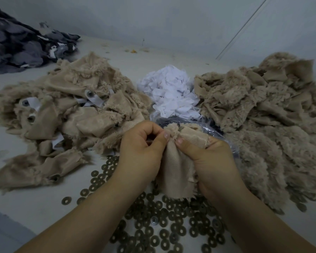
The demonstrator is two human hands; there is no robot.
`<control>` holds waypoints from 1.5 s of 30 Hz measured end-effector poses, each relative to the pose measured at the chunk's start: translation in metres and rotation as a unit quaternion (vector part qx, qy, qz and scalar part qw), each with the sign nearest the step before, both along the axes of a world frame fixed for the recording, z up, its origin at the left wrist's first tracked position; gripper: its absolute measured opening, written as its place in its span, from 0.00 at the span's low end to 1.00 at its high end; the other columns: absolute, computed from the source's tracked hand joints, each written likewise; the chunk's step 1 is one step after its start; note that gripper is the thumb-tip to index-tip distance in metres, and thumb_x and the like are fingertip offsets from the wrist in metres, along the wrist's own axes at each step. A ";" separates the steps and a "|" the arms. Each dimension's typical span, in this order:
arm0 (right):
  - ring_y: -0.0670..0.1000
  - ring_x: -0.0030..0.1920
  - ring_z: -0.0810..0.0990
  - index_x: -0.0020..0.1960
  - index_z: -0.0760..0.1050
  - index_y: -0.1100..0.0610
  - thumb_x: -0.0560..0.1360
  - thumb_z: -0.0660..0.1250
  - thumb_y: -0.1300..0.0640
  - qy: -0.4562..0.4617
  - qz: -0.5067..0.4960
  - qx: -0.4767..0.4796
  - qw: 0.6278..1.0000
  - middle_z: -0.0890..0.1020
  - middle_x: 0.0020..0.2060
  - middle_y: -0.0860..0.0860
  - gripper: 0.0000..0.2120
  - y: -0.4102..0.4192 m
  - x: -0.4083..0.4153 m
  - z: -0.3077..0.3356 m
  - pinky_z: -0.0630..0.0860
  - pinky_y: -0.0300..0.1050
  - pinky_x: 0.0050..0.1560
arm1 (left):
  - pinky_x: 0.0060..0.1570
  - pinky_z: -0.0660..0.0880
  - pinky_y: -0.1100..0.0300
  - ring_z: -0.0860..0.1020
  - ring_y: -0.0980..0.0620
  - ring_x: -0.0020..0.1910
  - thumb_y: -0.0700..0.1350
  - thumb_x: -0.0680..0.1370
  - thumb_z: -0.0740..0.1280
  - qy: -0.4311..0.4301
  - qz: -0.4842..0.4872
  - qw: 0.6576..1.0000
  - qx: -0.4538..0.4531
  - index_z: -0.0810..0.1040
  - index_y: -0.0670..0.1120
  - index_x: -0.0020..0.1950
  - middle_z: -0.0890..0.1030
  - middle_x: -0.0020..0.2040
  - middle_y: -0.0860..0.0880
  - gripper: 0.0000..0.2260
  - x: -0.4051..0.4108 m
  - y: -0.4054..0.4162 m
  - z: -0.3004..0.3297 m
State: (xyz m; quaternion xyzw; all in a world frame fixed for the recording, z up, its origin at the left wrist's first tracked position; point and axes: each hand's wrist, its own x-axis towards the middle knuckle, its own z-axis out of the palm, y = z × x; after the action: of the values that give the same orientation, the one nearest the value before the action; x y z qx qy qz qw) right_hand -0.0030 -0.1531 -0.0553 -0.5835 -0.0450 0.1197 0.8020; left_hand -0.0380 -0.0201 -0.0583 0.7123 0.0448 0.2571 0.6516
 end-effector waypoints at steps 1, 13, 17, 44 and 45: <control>0.57 0.47 0.87 0.48 0.85 0.62 0.72 0.73 0.66 -0.006 -0.003 -0.005 1.000 0.87 0.45 0.58 0.06 0.000 0.000 0.000 0.83 0.52 0.50 | 0.29 0.69 0.67 0.72 0.62 0.27 0.41 0.78 0.69 -0.007 0.004 1.000 0.016 0.78 0.51 0.34 0.75 0.27 0.57 0.13 0.000 -0.001 0.000; 0.59 0.46 0.87 0.49 0.84 0.64 0.72 0.73 0.67 -0.063 -0.030 -0.066 0.995 0.87 0.43 0.58 0.06 0.001 -0.003 0.003 0.83 0.56 0.51 | 0.30 0.69 0.59 0.71 0.56 0.29 0.45 0.75 0.68 -0.033 0.058 0.996 0.063 0.76 0.48 0.36 0.74 0.29 0.54 0.08 0.000 -0.003 -0.005; 0.55 0.40 0.87 0.43 0.85 0.59 0.71 0.76 0.64 -0.159 -0.065 -0.159 0.972 0.87 0.37 0.53 0.02 0.001 -0.003 0.003 0.84 0.59 0.46 | 0.32 0.72 0.59 0.74 0.55 0.32 0.43 0.76 0.67 -0.052 0.062 0.994 0.079 0.77 0.46 0.38 0.77 0.33 0.51 0.07 0.000 -0.003 -0.005; 0.49 0.47 0.87 0.49 0.84 0.52 0.74 0.72 0.68 -0.114 -0.040 -0.088 0.989 0.88 0.44 0.49 0.12 0.001 0.008 -0.010 0.83 0.47 0.48 | 0.33 0.70 0.54 0.71 0.44 0.31 0.50 0.70 0.74 0.023 -0.088 0.973 -0.210 0.83 0.45 0.40 0.77 0.31 0.44 0.09 0.014 -0.004 -0.019; 0.50 0.47 0.87 0.48 0.84 0.52 0.74 0.72 0.68 -0.104 -0.037 -0.082 0.991 0.88 0.44 0.50 0.11 0.002 0.008 -0.010 0.83 0.49 0.49 | 0.30 0.71 0.56 0.72 0.45 0.29 0.48 0.71 0.74 0.022 -0.089 0.974 -0.206 0.83 0.46 0.38 0.78 0.30 0.45 0.06 0.014 -0.003 -0.019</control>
State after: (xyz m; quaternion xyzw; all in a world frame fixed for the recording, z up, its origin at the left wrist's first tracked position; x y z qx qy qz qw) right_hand 0.0053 -0.1512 -0.0656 -0.6578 -0.0966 0.0323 0.7463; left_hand -0.0238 -0.0236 -0.0771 0.5697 0.0475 0.1676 0.8032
